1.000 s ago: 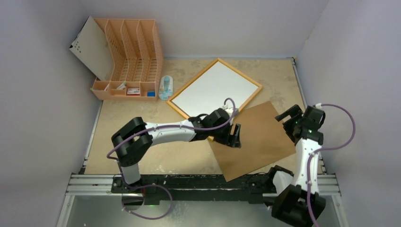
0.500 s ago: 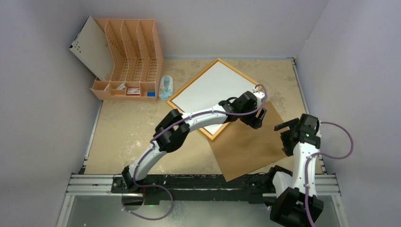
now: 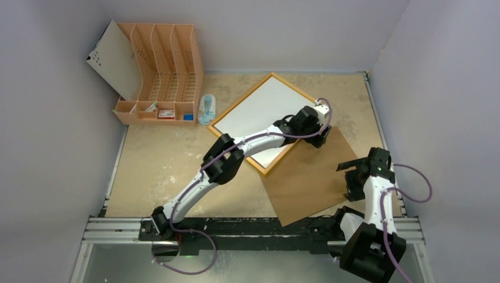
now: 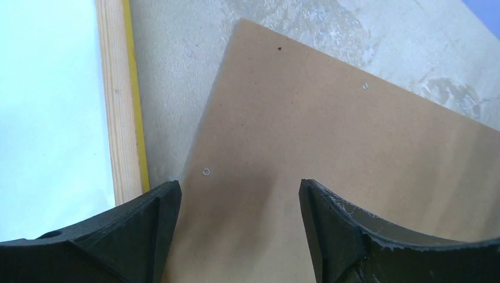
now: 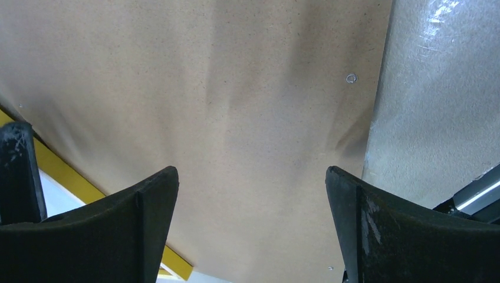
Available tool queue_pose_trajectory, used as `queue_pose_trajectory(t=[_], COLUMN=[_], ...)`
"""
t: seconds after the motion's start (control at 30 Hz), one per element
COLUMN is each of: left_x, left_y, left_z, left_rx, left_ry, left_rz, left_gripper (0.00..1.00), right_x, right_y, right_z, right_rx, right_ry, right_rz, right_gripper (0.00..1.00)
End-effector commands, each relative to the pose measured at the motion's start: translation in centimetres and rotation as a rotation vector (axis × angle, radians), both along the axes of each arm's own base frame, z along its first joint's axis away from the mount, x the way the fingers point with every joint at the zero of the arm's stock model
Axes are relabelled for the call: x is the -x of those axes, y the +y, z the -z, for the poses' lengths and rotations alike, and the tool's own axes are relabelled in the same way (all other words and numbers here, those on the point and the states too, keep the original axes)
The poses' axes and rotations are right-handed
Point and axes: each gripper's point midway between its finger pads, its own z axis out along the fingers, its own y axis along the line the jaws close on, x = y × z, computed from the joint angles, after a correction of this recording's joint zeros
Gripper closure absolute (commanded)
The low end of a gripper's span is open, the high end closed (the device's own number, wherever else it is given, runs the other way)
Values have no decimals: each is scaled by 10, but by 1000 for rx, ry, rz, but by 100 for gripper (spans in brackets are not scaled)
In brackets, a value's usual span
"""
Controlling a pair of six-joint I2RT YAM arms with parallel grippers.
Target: Put the photo into the frame
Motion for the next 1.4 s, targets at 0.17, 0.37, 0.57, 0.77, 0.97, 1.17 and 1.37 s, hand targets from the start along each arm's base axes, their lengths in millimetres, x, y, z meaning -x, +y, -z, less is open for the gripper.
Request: queue_pose_trajectory(t=[0.17,0.37,0.57,0.77,0.97,1.17,1.37], left_x=[-29,-40,-42,-19,-9,-2,0], left_y=[-10,1,8,-1,-1,-1,1], left_z=[30,55,68,68,77,83,90], left_rx=[15,-55,-99,-42,-38,-39,-45], left_ry=[-71,-105,-116,-33,11,49,89], left_rz=[-40,-98,-103,-19,3,24,12], left_gripper=[18,15,14,14,14,15,15], right_x=[3,6,4,7,2,-30,-68], right_y=[4,6,-8,-2,-10,0,2], right_z=[9,9,6,19,22,36,16], right_rx=[-47,-64,-18,-50,-24,-72,-46], right_ry=[44,87,125,143,144,-6,-249], right_rz=[34,45,88,96,99,-31,-131], right_gripper=[2,1,1,1,1,1,1])
